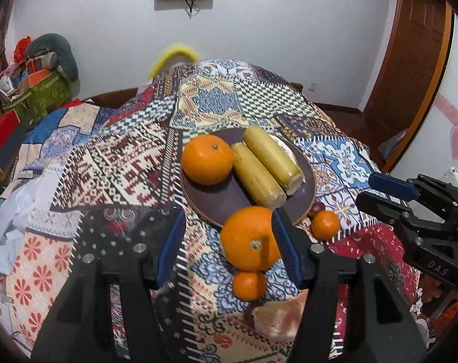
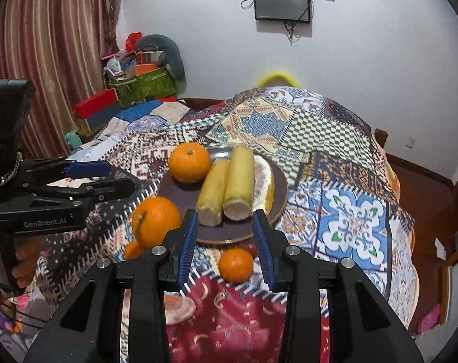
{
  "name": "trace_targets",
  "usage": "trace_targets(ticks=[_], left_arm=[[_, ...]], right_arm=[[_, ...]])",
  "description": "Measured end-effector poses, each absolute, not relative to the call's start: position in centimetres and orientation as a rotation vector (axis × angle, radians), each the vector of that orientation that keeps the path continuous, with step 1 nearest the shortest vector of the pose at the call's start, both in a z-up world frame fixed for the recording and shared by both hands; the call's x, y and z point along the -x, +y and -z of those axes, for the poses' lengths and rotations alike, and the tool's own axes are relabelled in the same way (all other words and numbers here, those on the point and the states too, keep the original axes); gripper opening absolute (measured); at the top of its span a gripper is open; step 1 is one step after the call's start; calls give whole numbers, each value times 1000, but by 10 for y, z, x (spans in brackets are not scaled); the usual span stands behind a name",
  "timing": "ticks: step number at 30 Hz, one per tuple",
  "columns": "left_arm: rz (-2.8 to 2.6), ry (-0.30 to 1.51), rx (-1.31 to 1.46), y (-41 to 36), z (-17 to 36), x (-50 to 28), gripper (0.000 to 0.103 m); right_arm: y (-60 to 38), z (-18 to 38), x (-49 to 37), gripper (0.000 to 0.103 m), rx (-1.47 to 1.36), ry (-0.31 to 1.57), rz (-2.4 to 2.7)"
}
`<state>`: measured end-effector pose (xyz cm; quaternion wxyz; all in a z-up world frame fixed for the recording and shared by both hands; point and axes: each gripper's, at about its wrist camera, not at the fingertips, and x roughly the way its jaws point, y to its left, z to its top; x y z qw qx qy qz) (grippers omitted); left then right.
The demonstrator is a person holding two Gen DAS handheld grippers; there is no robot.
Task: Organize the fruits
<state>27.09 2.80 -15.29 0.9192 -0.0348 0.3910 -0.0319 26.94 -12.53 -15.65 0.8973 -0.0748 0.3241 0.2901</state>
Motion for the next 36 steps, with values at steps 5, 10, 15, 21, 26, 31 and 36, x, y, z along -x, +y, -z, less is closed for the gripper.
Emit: trace_targets(ticks=[5, 10, 15, 21, 26, 31, 36], left_arm=[[96, 840, 54, 16, 168, -270, 59], [114, 893, 41, 6, 188, -276, 59], [122, 913, 57, 4, 197, -284, 62], [120, 923, 55, 2, 204, -292, 67], [126, 930, 68, 3, 208, -298, 67], [127, 921, 67, 2, 208, -300, 67], [142, 927, 73, 4, 206, -299, 66]], right_arm=[[-132, 176, -269, 34, 139, 723, -595], [-135, 199, -276, 34, 134, 793, -590], [-135, 212, -283, 34, 125, 835, -592], [-127, 216, -287, 34, 147, 850, -611], [-121, 221, -292, 34, 164, 858, -613], [-119, 221, -292, 34, 169, 857, -619], [-119, 219, -288, 34, 176, 839, -618]])
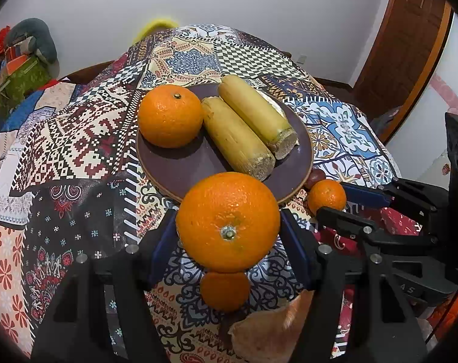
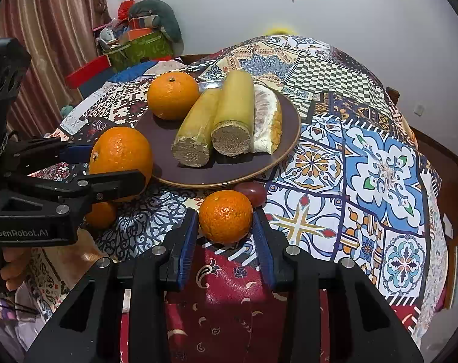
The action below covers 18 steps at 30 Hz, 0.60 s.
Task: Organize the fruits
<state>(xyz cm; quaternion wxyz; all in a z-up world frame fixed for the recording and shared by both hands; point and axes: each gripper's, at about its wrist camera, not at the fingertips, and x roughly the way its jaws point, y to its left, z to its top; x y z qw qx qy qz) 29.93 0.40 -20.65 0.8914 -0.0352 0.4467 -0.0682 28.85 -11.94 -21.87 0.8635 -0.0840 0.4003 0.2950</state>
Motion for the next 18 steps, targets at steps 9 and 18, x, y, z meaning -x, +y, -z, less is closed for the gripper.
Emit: trace_targets(ticks=[9, 18], left_arm=[[134, 855, 99, 23, 178, -293, 66], [89, 817, 98, 31, 163, -301, 66]], right_arm=[[-127, 199, -284, 34, 147, 786, -625], [-133, 180, -300, 34, 134, 729, -598]])
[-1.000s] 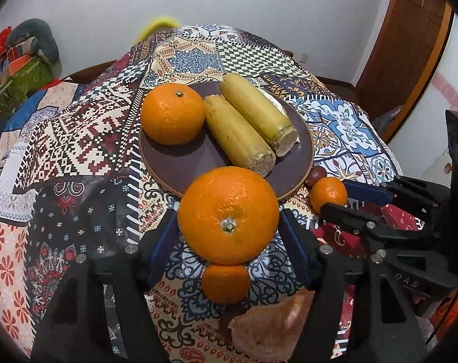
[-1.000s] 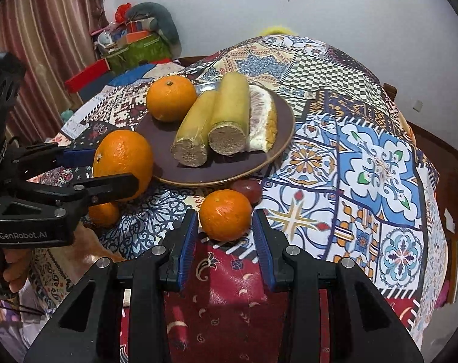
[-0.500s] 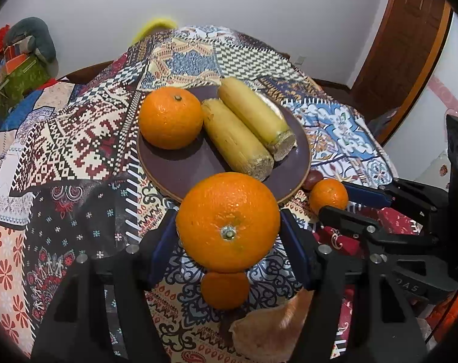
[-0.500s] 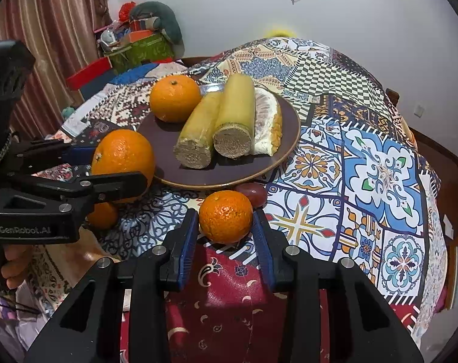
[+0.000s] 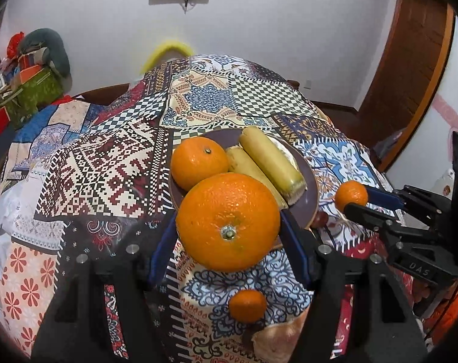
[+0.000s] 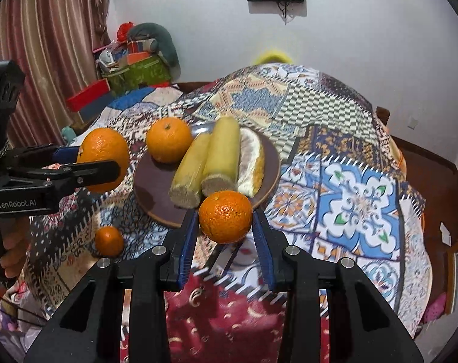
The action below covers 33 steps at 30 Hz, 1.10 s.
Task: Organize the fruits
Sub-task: 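Set the large orange on the plate with the left tool while the right tool sets a small mandarin there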
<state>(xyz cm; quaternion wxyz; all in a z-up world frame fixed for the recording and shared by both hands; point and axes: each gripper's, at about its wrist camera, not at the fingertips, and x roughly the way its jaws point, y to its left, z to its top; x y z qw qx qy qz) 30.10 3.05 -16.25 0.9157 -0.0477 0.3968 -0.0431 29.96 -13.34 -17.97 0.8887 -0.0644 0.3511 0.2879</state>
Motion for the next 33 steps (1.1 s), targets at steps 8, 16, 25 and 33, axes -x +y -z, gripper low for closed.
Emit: trace_targets(ticks=[8, 16, 25, 33], left_arm=[[68, 866, 119, 30, 181, -330, 66], [49, 894, 105, 29, 198, -348, 66], [51, 904, 110, 29, 208, -358, 66], [52, 906, 82, 25, 208, -356, 66]], right_arm=[[-135, 178, -322, 34, 129, 715, -570], [-125, 192, -348, 34, 165, 772, -575], [-116, 206, -355, 34, 202, 803, -588], [-115, 206, -353, 35, 209, 807, -592]])
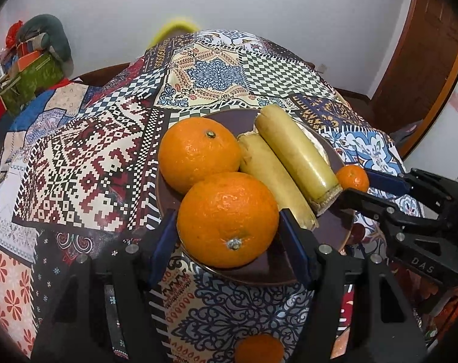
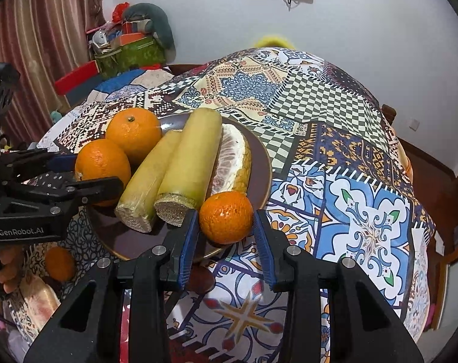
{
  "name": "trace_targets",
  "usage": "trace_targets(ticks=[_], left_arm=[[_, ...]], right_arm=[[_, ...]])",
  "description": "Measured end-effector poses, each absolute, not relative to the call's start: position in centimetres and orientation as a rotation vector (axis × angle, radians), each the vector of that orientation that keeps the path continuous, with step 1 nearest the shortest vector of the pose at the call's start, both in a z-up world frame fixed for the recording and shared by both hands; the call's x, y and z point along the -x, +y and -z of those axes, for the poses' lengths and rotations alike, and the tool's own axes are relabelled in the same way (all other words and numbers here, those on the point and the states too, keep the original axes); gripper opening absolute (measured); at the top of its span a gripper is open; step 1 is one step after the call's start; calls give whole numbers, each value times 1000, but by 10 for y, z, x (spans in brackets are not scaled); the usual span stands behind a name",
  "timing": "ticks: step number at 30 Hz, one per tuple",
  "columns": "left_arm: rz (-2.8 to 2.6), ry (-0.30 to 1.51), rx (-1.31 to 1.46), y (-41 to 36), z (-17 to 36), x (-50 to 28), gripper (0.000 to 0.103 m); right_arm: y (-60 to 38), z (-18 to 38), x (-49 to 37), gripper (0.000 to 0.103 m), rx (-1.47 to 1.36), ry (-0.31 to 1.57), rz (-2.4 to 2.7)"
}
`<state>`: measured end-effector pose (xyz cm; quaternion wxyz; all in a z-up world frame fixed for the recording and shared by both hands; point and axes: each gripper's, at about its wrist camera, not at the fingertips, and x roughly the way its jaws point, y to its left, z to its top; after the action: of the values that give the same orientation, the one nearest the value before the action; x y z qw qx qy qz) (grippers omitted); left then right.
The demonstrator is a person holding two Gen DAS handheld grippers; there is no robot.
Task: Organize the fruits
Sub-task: 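Set the large orange on the plate with the left tool while the right tool sets a small mandarin there, then move the right tool down toward the pink pomelo wedge on the quilt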
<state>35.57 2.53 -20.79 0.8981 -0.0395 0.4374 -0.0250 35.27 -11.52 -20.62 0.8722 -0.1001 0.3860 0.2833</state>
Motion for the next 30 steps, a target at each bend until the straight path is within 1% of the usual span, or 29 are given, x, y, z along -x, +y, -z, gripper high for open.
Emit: trace_targets(ticks=[2, 4, 6, 14, 19, 24, 30], left_arm=[[49, 904, 75, 25, 208, -353, 66], [47, 901, 74, 25, 206, -350, 66], [51, 898, 78, 25, 202, -345, 66], [76, 865, 73, 22, 179, -307, 67], [77, 874, 45, 23, 175, -279, 67], [41, 899, 47, 32, 184, -254, 70], [21, 952, 84, 50, 204, -230, 70]], right_arm=[[-117, 205, -353, 35, 199, 809, -586], [-121, 204, -352, 41, 180, 813, -584], [-125, 200, -350, 44, 165, 809, -580], [-135, 178, -322, 45, 150, 762, -586], [-141, 173, -293, 46, 123, 755, -611], [-141, 179, -265, 46, 161, 764, -616], [-145, 200, -245, 48, 134, 830, -625]])
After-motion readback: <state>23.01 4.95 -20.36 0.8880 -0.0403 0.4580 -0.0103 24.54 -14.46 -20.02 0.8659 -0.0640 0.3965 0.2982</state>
